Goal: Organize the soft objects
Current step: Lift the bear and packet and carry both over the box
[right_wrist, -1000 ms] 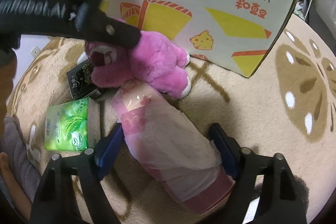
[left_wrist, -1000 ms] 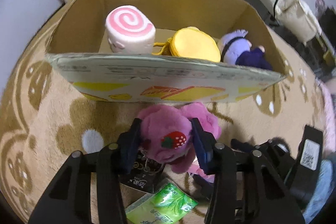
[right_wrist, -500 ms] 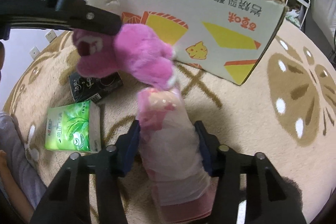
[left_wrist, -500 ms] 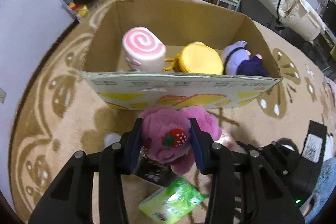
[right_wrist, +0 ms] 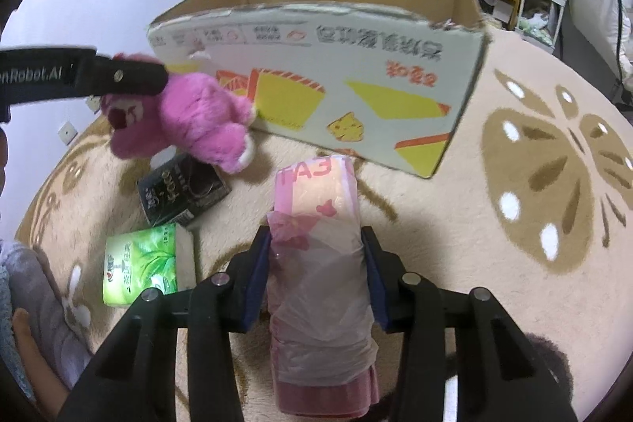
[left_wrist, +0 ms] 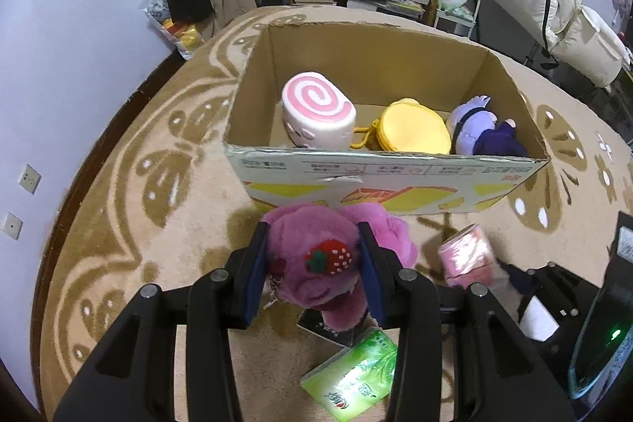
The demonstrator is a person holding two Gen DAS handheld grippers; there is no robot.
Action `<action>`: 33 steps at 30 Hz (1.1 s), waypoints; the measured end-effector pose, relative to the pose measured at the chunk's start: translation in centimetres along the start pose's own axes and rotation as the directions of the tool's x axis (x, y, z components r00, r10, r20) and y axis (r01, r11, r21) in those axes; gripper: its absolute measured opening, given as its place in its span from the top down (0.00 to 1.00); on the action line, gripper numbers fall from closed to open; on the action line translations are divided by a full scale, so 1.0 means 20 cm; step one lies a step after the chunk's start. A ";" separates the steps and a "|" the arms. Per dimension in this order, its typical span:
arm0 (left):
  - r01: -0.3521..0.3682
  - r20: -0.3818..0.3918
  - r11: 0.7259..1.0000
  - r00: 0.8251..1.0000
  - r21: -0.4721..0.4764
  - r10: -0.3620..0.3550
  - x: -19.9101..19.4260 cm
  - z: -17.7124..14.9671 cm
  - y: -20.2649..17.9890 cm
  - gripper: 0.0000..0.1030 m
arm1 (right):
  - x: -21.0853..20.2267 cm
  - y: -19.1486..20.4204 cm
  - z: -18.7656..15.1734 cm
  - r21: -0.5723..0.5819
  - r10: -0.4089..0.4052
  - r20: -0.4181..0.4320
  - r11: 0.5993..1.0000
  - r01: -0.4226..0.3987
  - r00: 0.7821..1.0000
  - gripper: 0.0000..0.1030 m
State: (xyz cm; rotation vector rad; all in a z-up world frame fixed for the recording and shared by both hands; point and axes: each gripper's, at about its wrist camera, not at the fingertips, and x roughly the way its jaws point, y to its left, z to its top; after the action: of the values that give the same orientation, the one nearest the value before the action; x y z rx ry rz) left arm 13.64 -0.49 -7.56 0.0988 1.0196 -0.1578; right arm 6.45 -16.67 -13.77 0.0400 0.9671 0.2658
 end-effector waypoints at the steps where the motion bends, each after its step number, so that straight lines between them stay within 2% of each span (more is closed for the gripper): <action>1: -0.008 0.005 1.000 1.000 0.003 0.008 -0.01 0.00 0.00 0.60 | 0.01 -0.03 0.01 0.009 0.002 0.007 1.000 -0.002 1.000 0.55; 11: -0.062 0.049 0.998 0.997 -0.017 0.063 -0.10 -0.02 0.03 0.60 | -0.07 -0.13 0.11 0.101 0.010 0.083 0.995 -0.019 0.996 0.56; 19: -0.103 0.115 0.993 0.987 -0.062 0.110 -0.24 -0.04 0.11 0.60 | -0.24 -0.15 0.15 0.108 0.015 0.185 0.994 -0.035 0.983 0.56; 26: -0.165 0.209 0.984 0.962 -0.069 0.176 -0.37 -0.01 0.14 0.60 | -0.32 -0.15 0.19 0.098 0.017 0.240 0.994 -0.042 0.971 0.56; 33: -0.193 0.283 0.980 0.938 -0.050 0.200 -0.44 0.03 0.10 0.60 | -0.37 -0.14 0.22 0.091 0.012 0.281 0.995 -0.039 0.960 0.56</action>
State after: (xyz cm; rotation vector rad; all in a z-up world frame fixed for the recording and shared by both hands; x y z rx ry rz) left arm 10.03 2.14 0.34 0.1528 0.7157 0.0224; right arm 6.72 -20.87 -5.65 0.1736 0.6966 0.2298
